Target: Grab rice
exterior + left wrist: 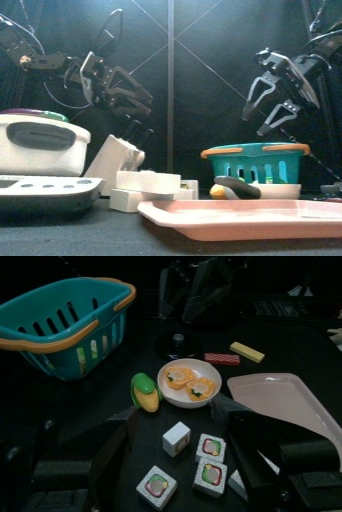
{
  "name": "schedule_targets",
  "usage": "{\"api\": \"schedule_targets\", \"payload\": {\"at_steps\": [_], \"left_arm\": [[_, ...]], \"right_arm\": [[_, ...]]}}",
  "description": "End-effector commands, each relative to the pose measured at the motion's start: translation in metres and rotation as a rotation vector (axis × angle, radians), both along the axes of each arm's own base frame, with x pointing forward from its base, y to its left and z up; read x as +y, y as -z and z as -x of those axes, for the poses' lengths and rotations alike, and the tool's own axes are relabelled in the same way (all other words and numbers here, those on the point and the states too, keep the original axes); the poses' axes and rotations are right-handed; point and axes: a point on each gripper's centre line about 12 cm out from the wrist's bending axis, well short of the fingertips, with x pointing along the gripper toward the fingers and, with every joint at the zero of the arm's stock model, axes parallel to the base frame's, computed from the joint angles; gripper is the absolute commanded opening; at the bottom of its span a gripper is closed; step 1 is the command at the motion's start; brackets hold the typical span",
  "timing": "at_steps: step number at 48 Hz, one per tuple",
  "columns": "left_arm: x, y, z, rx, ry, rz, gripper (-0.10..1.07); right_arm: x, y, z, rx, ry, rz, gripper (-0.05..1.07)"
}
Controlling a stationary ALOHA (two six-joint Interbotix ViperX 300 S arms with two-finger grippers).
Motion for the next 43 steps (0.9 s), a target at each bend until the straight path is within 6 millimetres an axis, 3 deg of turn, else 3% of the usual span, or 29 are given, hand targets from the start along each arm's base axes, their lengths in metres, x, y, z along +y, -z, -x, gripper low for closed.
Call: {"api": "schedule_targets", "payload": {"at_steps": [1, 14, 26, 43], "left_arm": [[-0.001, -0.01, -0.001, -0.03, 0.012, -0.016, 0.94], [-0.003, -0.013, 0.014, -0.044, 0.018, -0.029, 0.94], [-0.006, -0.015, 0.026, -0.053, 0.023, -0.032, 0.94], [-0.011, -0.021, 0.061, -0.1, 0.026, -0.041, 0.94]], "right_arm": [[0.0, -0.013, -0.009, -0.035, 0.001, 0.004, 0.96], [0.01, -0.009, -0.024, -0.027, -0.072, -0.008, 0.96], [0.056, -0.003, -0.067, -0.023, -0.329, -0.026, 0.96], [0.09, 0.013, -0.127, 0.028, -0.425, 0.04, 0.96]]}}
